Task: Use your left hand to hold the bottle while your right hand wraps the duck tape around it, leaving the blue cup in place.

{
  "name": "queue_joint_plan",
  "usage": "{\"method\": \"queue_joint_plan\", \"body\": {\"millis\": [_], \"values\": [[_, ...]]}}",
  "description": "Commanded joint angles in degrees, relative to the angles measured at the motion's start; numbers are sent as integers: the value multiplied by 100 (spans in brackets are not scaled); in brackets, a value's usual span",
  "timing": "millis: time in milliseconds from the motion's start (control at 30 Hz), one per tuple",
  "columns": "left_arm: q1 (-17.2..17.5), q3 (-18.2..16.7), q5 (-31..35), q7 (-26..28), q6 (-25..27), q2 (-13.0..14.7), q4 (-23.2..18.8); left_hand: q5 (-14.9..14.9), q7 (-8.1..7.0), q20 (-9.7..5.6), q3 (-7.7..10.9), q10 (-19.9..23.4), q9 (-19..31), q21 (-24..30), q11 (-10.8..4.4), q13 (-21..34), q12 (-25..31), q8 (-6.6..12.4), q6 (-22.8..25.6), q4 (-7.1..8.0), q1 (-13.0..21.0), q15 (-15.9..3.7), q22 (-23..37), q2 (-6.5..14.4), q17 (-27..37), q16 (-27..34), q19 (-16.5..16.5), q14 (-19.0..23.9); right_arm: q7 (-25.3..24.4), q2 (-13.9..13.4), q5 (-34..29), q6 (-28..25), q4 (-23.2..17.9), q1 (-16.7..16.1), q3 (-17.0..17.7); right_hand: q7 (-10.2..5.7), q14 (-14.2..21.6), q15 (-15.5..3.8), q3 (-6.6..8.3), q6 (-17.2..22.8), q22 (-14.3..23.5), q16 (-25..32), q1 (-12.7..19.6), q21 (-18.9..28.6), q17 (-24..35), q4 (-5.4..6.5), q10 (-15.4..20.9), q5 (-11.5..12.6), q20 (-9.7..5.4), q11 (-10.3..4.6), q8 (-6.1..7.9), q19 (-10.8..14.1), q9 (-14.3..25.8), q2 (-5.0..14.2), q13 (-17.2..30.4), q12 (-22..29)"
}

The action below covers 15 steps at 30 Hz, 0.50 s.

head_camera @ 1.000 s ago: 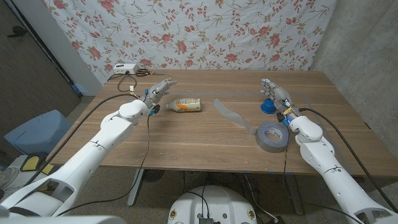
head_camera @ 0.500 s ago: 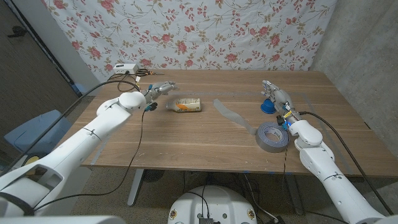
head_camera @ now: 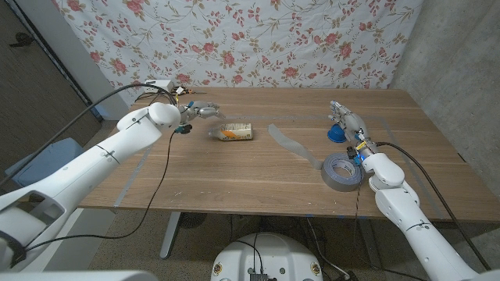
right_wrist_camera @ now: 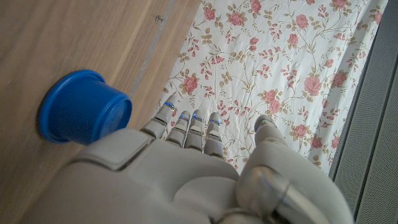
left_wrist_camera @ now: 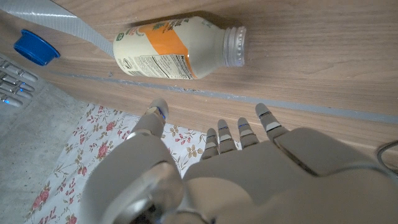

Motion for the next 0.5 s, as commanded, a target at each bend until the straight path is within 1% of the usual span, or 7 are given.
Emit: {"method": "queue_joint_plan", "body": {"millis": [33,133,200,267,300,400,500], "values": [[-393,402,923,-901,513,350,-530,50,0,25,-40,40,22,-7,-16,13,-3,68,126,-2,60,13,14,-147,9,-10,73,-24,-31,52,4,115,18,-46,-66,-5,18,68,-3,51,18,36,-25,-19,17,-11,44,30,-12,-17,14,44,7,7,9,19],[-499,522,1230,-1080,606,391,-635,77,11,25,-63,89,26,-4,-36,16,4,91,206,5,149,-16,13,-201,9,10,138,28,-52,61,7,160,-16,-100,-73,-7,19,63,-5,50,19,36,-28,-25,18,-10,46,30,-13,-19,13,42,7,12,9,18],[-581,619,1453,-1230,655,409,-692,93,8,27,-73,130,28,-8,-19,18,14,100,244,10,205,-12,13,-221,9,18,161,52,-77,63,1,190,-48,-145,-74,-8,21,65,-6,51,19,37,-29,-26,18,-10,48,30,-15,-16,13,47,7,14,9,18],[-668,756,1779,-1354,715,428,-760,105,-13,22,-78,128,29,-10,-66,19,6,101,265,16,260,-21,13,-229,9,25,188,77,-92,70,13,229,-75,-191,-72,-8,23,64,-7,51,19,38,-31,-28,18,-10,48,30,-12,-17,13,51,7,14,9,17],[-710,824,1957,-1414,744,430,-788,109,-13,32,-80,129,30,-12,-50,20,4,97,263,19,282,-17,13,-230,9,21,197,71,-109,72,8,243,-91,-214,-72,-7,24,62,-8,51,19,38,-31,-28,18,-9,48,29,-13,-20,12,51,7,14,9,17],[-808,932,2316,-1626,748,398,-801,119,-12,41,-87,144,31,-21,-34,20,1,120,350,32,343,-14,14,-227,8,9,210,49,-128,66,17,276,-130,-269,-72,-8,27,67,-11,54,19,39,-34,-34,18,-10,47,29,-14,-40,13,52,7,14,9,15],[-901,1018,2625,-1871,724,351,-788,123,-28,49,-91,156,32,-20,-35,20,0,127,385,41,376,1,15,-222,7,1,234,31,-145,68,22,316,-149,-311,-80,-11,28,64,-13,56,19,38,-36,-38,18,-10,58,29,-11,-25,12,59,7,17,9,17]]}}
